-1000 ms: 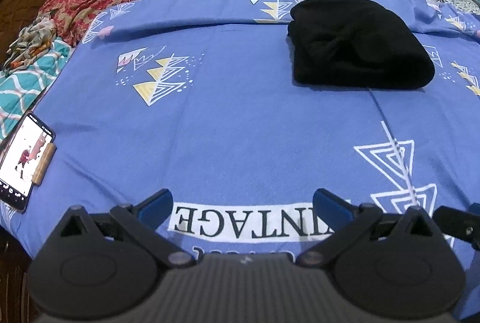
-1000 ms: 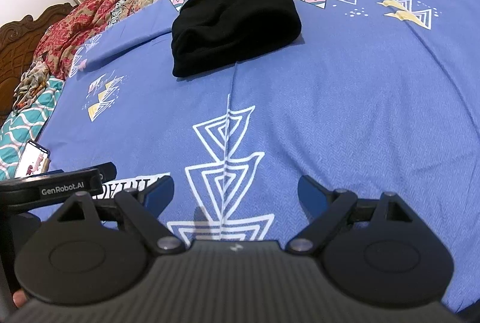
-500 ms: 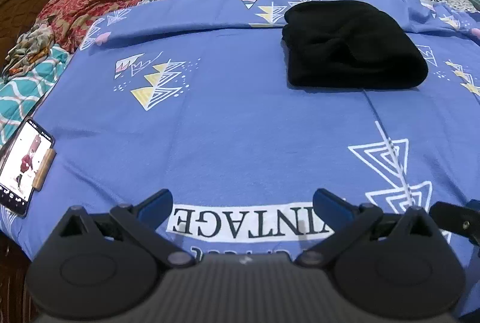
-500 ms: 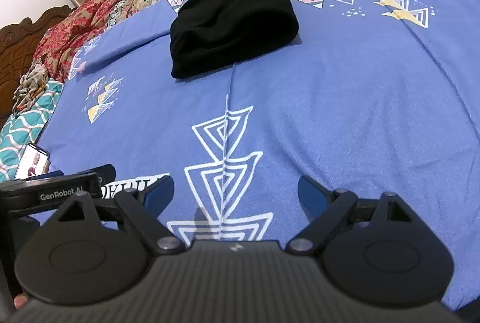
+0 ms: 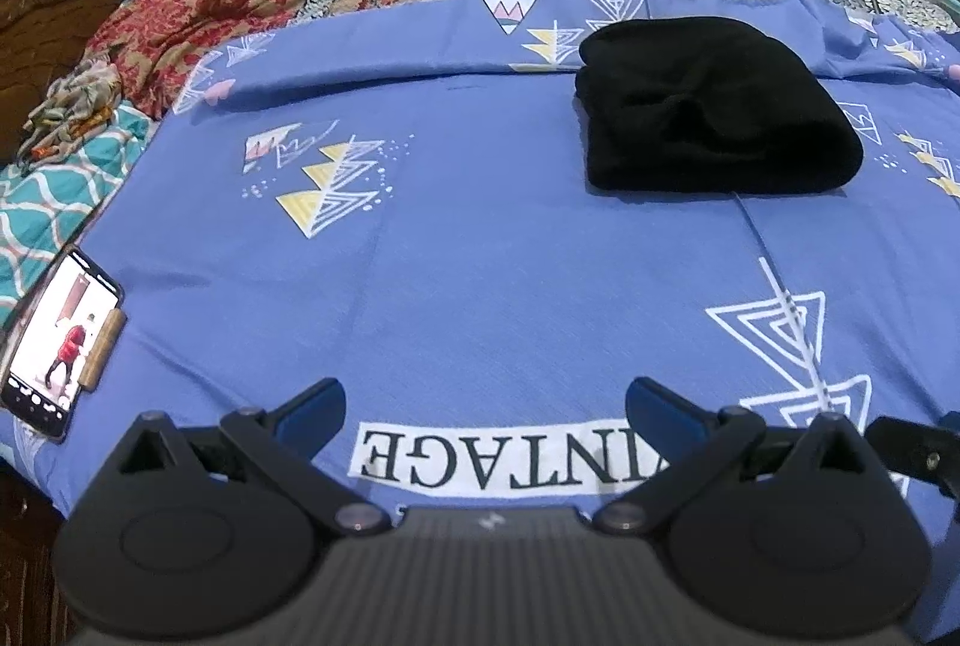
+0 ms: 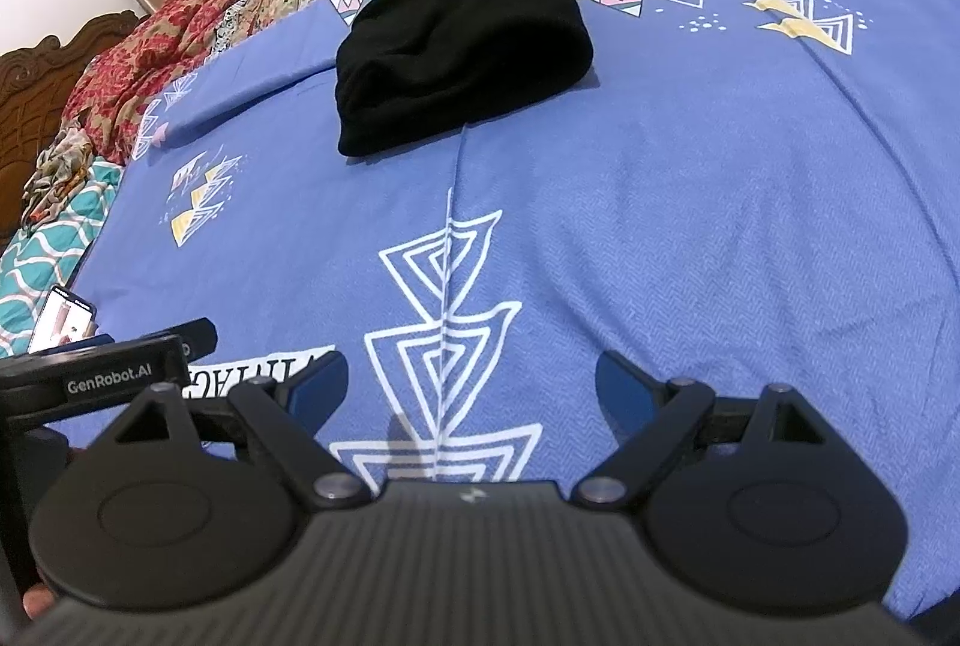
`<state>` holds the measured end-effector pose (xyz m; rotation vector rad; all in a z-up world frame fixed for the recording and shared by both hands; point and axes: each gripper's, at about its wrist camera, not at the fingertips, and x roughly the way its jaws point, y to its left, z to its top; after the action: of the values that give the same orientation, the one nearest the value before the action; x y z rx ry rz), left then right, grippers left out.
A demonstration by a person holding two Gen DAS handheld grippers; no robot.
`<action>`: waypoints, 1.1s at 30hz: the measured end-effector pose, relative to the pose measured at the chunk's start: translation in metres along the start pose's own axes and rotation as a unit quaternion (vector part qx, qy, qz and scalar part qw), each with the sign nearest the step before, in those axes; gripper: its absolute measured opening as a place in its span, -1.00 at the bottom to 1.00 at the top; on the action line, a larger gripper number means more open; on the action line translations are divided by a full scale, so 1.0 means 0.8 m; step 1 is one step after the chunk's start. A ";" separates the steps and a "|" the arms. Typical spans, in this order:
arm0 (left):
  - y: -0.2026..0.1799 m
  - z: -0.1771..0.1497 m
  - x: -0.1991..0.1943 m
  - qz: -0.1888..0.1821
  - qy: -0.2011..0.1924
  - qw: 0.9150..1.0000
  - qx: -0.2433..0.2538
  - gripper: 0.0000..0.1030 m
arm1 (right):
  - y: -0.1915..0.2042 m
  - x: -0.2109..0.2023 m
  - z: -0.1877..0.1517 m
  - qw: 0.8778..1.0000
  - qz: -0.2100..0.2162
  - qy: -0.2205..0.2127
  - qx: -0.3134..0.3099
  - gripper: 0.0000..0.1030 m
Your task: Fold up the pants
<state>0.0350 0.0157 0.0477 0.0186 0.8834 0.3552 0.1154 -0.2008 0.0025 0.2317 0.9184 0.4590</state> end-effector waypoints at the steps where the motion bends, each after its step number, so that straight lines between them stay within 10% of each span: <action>1: 0.000 0.000 -0.001 0.002 -0.004 1.000 0.002 1.00 | 0.000 0.001 0.000 1.000 0.000 0.000 0.000 0.77; 15: -0.009 0.016 -0.034 0.018 -0.070 0.997 0.023 1.00 | 0.002 -0.001 0.002 1.000 -0.003 -0.002 -0.008 0.77; 33: -0.011 0.010 -0.034 -0.009 -0.050 0.998 0.023 1.00 | 0.000 0.000 0.002 1.000 -0.005 0.000 -0.006 0.77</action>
<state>0.0279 0.0003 0.0724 0.0698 0.7918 0.3147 0.1168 -0.2007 0.0039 0.2168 0.9152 0.4559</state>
